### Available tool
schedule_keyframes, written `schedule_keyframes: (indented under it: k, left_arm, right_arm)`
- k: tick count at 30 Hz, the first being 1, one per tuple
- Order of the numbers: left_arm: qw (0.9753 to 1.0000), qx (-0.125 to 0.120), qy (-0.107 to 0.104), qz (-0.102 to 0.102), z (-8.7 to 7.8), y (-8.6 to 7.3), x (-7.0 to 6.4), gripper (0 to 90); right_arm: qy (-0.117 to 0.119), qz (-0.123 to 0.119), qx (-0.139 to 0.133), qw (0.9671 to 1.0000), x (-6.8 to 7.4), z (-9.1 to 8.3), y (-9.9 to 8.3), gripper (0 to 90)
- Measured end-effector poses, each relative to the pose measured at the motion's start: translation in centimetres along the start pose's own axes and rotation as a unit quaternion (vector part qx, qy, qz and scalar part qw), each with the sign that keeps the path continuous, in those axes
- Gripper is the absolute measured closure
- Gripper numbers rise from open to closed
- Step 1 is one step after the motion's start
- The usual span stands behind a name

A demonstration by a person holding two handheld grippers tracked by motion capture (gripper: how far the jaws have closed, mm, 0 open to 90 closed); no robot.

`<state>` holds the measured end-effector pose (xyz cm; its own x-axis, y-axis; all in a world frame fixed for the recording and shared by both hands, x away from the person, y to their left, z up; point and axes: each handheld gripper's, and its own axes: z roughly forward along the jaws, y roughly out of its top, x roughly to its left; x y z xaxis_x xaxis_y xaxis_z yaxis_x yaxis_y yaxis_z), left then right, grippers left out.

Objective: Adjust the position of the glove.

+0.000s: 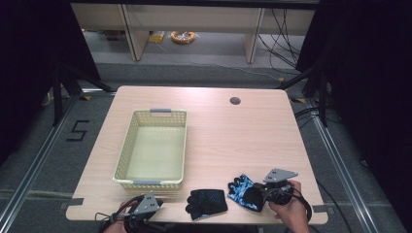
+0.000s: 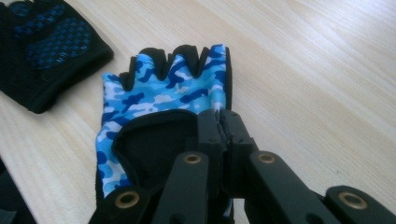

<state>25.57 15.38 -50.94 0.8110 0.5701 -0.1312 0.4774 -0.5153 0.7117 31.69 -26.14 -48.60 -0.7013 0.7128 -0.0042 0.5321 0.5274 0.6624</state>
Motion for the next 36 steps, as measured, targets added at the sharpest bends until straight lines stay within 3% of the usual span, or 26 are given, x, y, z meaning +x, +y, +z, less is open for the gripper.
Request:
schedule_keyframes:
  k: [1, 3, 4, 8, 9, 10, 12, 13, 15, 17, 18, 23, 26, 27, 31, 33, 36]
  left_arm:
    - [0.9999, 0.003, -0.003, 0.011, -0.1, 0.0, 0.1, 17.2]
    - [1.0, 0.003, -0.002, 0.005, -0.2, -0.1, -0.1, 17.1]
    - [0.9998, 0.004, -0.002, 0.017, -0.2, 0.0, 0.1, 17.1]
    - [0.9999, -0.001, 0.0, 0.013, -0.4, -0.1, 0.0, 17.1]
    - [0.9998, 0.007, 0.001, 0.021, -0.5, -0.1, 0.1, 17.2]
    - [1.0, 0.005, 0.004, 0.006, -0.4, -0.2, 0.0, 17.1]
    - [1.0, -0.001, 0.0, 0.0, -0.4, -0.3, -0.1, 17.1]
    - [0.9999, 0.003, 0.0, 0.014, -0.5, -0.2, 0.1, 17.1]
    - [1.0, 0.003, 0.003, 0.001, -0.4, -0.3, 0.0, 17.1]
    - [1.0, 0.003, 0.002, 0.0, -0.4, -0.3, -0.1, 17.1]
    - [1.0, 0.004, 0.003, 0.001, -0.3, -0.3, 0.0, 17.1]
    - [1.0, -0.004, 0.002, -0.008, -0.3, -0.4, -0.2, 17.1]
    - [1.0, 0.003, 0.003, 0.004, -0.5, -0.5, -0.2, 17.1]
    - [0.9999, 0.002, 0.004, 0.016, -0.5, -0.4, -0.1, 17.1]
    - [0.9998, 0.003, 0.008, 0.02, -0.6, -0.4, -0.1, 17.1]
    - [0.9999, -0.004, 0.009, 0.004, -0.5, -0.5, -0.4, 17.1]
    - [1.0, -0.002, 0.007, 0.005, -0.7, -0.6, -0.4, 17.1]
  right_arm:
    - [0.003, 0.003, -0.004, 1.0, 0.1, -0.1, 0.0, 88.6]
    - [0.002, -0.009, -0.007, 0.9999, 0.2, -0.3, 0.3, 88.6]
    - [0.004, -0.013, -0.004, 0.9999, 0.3, -0.5, 0.5, 88.7]
    - [0.003, -0.027, -0.023, 0.9994, 0.5, -1.1, 1.2, 88.7]
    - [0.003, -0.03, -0.029, 0.9991, 0.5, -1.2, 1.4, 88.7]
    - [0.003, -0.032, -0.031, 0.999, 0.4, -1.4, 1.5, 88.7]
    - [0.0, -0.037, -0.043, 0.9984, 0.4, -1.8, 1.8, 88.7]
    - [0.002, -0.037, -0.047, 0.9982, 0.3, -1.9, 1.9, 88.7]
    - [0.003, -0.033, -0.054, 0.998, 0.3, -2.2, 2.1, 88.7]
    - [0.007, -0.042, -0.066, 0.997, 0.3, -2.5, 2.4, 88.7]
    - [0.013, -0.03, -0.062, 0.9976, 0.6, -2.7, 2.5, 88.7]
    - [0.035, -0.061, -0.09, 0.9935, 1.2, -3.1, 3.8, 88.7]
    - [0.061, -0.079, -0.098, 0.9902, 1.9, -3.0, 4.7, 88.7]
    - [0.068, -0.086, -0.104, 0.9886, 2.2, -2.8, 5.0, 88.7]
    - [0.103, -0.1, -0.102, 0.9843, 3.5, -2.0, 6.1, 88.7]
    - [0.122, -0.117, -0.105, 0.9801, 4.0, -1.3, 6.7, 88.7]
    - [0.145, -0.125, -0.098, 0.9766, 4.8, -0.5, 7.2, 88.7]
